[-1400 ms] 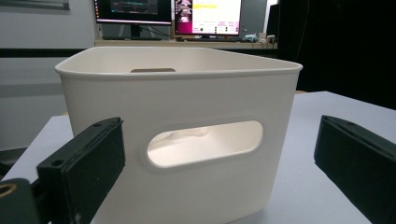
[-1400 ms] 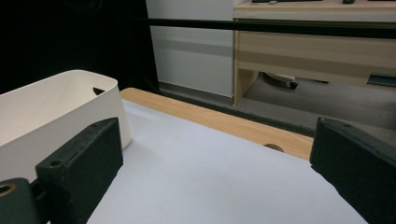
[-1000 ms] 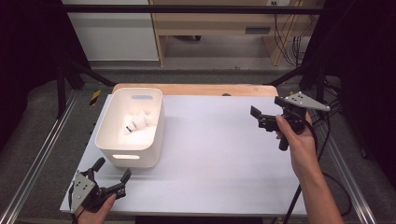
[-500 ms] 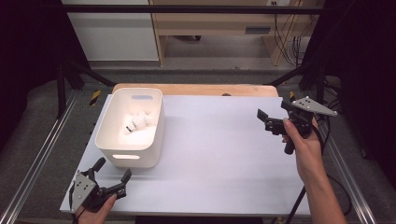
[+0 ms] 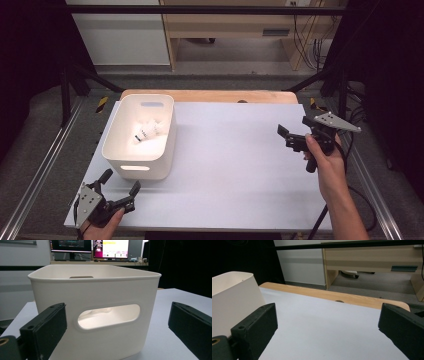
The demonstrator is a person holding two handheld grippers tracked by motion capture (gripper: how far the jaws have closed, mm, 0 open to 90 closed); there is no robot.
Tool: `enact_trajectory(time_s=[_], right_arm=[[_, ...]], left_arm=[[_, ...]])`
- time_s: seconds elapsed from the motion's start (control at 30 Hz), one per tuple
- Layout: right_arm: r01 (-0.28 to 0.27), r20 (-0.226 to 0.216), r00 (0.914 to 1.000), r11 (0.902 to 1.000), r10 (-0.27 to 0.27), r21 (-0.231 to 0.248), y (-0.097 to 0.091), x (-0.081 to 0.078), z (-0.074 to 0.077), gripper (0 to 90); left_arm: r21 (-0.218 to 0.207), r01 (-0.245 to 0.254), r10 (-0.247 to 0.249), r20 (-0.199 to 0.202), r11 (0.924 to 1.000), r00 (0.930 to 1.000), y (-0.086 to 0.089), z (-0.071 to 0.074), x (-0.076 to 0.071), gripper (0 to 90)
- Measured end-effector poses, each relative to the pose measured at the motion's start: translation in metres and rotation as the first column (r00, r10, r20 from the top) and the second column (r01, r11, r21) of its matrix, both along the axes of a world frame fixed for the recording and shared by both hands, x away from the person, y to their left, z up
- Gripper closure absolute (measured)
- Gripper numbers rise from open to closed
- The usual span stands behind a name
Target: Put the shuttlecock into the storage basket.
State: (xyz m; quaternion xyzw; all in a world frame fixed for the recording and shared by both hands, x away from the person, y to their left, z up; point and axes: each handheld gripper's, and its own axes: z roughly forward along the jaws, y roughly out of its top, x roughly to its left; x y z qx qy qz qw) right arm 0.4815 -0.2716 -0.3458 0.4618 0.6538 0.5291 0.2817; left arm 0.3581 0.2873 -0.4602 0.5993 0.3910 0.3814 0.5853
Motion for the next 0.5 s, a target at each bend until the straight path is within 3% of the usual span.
enact_trajectory(time_s=[0.5], right_arm=[[0.000,-0.028,0.9996,1.0000,0.000,0.007,-0.003,-0.011,-0.023,2.8]], left_arm=[[0.000,0.001,-0.001,-0.002,1.0000,1.0000,-0.001,0.000,0.000,2.0]])
